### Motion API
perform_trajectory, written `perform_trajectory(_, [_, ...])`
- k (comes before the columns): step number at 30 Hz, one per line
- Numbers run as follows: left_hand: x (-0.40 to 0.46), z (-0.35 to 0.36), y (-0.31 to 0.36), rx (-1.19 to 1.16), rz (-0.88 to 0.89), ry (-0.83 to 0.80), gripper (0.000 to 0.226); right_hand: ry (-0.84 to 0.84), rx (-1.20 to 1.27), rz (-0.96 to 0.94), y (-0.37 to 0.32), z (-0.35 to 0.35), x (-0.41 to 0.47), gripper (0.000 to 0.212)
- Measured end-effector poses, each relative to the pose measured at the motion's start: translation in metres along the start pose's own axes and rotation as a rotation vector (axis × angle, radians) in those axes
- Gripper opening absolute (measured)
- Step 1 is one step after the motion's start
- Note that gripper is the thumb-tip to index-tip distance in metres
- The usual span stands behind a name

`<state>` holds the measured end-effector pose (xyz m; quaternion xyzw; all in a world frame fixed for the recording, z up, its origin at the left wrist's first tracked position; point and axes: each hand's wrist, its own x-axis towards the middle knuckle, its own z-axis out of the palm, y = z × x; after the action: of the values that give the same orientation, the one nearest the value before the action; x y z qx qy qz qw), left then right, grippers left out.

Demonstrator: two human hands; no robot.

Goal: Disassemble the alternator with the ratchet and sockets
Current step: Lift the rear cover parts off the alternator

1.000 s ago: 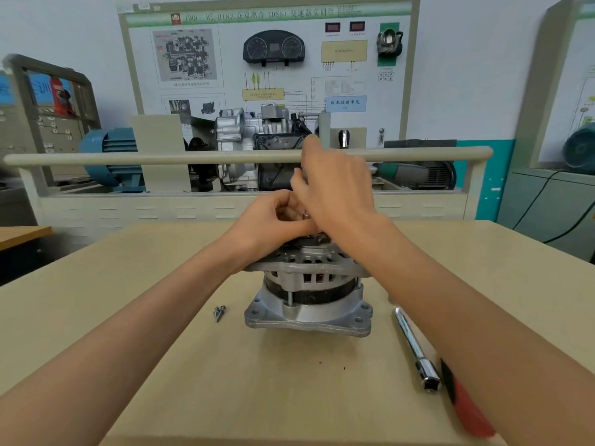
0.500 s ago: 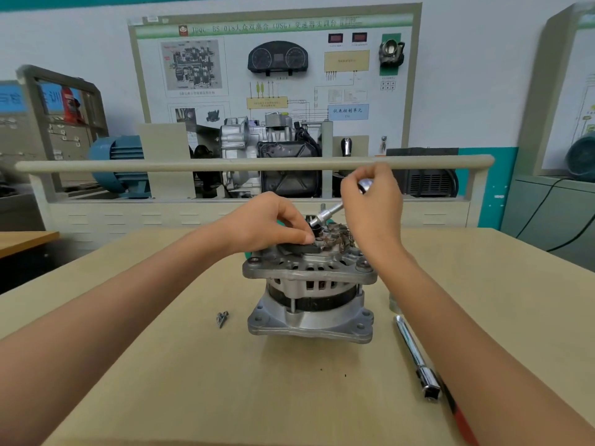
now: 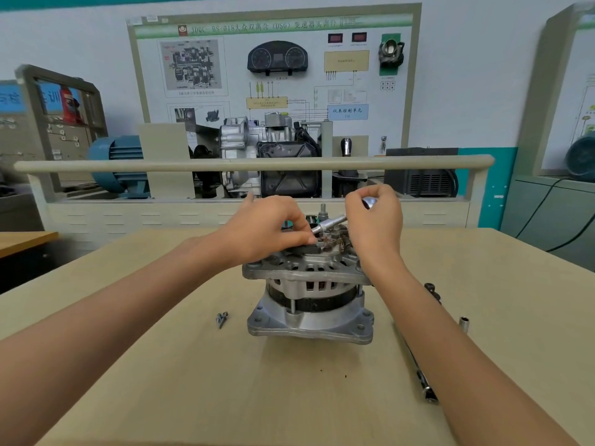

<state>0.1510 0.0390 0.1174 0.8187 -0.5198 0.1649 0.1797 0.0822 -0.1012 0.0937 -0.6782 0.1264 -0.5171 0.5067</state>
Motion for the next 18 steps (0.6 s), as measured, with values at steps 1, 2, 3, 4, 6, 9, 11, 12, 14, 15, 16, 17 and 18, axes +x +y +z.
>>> perform_trajectory(1, [0.002, -0.001, 0.0, 0.08, 0.005, -0.024, 0.024, -0.001, 0.006, 0.006, 0.0, 0.0, 0.0, 0.01])
perform_trajectory(2, [0.003, -0.002, 0.0, 0.149, 0.014, -0.047, 0.023, -0.003, 0.009, 0.008, 0.0, 0.0, 0.0, 0.013])
perform_trajectory(3, [0.005, -0.003, 0.001, 0.198, 0.024, -0.069, 0.022, -0.004, 0.009, 0.008, 0.0, 0.0, 0.0, 0.015])
perform_trajectory(4, [0.006, -0.004, 0.002, 0.23, 0.03, -0.088, 0.023, -0.006, 0.009, 0.007, 0.0, 0.0, -0.001, 0.016])
perform_trajectory(6, [0.009, -0.006, 0.004, 0.291, 0.032, -0.124, 0.027, -0.008, 0.009, 0.0, 0.0, -0.001, -0.001, 0.019])
perform_trajectory(9, [0.012, -0.006, 0.008, 0.494, 0.069, -0.183, 0.03, -0.007, 0.012, 0.003, 0.0, -0.001, -0.001, 0.021])
perform_trajectory(11, [0.013, -0.005, 0.008, 0.586, 0.117, -0.231, 0.033, 0.0, 0.023, 0.017, 0.001, -0.001, -0.001, 0.021])
perform_trajectory(12, [0.013, -0.005, 0.008, 0.614, 0.138, -0.254, 0.034, 0.004, 0.031, 0.023, 0.001, -0.001, -0.001, 0.021])
perform_trajectory(14, [0.014, -0.008, 0.006, 0.628, 0.156, -0.277, 0.034, 0.007, 0.038, 0.03, 0.001, -0.001, -0.001, 0.021])
perform_trajectory(15, [0.015, -0.008, 0.005, 0.618, 0.158, -0.277, 0.032, 0.006, 0.039, 0.032, 0.001, -0.001, -0.001, 0.021])
perform_trajectory(16, [0.017, -0.008, 0.004, 0.603, 0.165, -0.269, 0.029, 0.004, 0.041, 0.033, 0.002, -0.001, -0.001, 0.021])
perform_trajectory(17, [0.018, -0.008, 0.004, 0.583, 0.173, -0.259, 0.025, 0.001, 0.041, 0.034, 0.002, -0.001, 0.0, 0.022])
perform_trajectory(18, [0.019, -0.007, 0.004, 0.562, 0.178, -0.254, 0.023, -0.003, 0.04, 0.036, 0.002, -0.001, 0.0, 0.022])
